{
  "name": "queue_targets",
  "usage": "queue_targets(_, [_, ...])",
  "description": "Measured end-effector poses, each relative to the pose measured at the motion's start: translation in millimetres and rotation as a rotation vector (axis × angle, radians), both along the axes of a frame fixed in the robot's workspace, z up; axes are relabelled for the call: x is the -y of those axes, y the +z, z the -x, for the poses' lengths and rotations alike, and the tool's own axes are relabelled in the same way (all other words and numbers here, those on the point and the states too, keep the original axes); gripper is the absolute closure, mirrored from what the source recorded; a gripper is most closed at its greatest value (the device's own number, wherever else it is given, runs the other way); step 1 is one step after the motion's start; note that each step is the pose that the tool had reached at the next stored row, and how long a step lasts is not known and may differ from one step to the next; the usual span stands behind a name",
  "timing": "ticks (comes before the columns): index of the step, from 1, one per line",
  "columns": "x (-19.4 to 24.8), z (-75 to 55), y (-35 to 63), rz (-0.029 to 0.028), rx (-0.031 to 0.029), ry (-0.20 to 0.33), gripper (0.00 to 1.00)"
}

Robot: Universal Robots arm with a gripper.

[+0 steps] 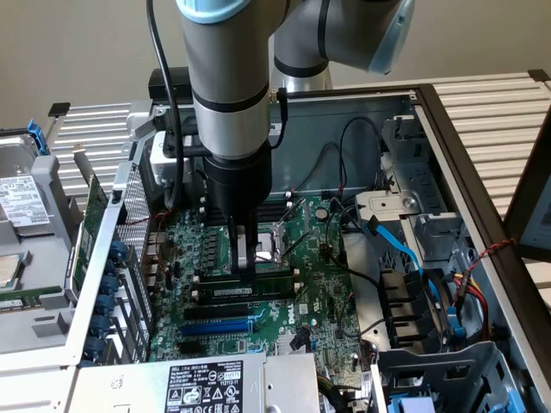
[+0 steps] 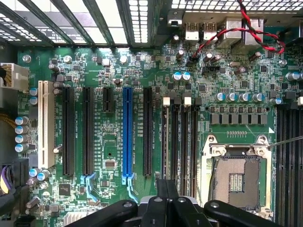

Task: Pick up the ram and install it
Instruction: 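Press down the ram until it locks into place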

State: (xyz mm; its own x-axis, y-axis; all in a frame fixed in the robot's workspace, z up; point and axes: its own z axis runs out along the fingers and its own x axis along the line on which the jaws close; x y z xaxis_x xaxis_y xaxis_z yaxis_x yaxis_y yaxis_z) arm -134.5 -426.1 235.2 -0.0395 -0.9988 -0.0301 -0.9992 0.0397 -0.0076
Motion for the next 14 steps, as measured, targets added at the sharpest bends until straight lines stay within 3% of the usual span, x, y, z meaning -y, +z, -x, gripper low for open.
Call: queue_targets(14, [0.0,-0.1,-4.4,-0.0032,0.0,0.0,0.9])
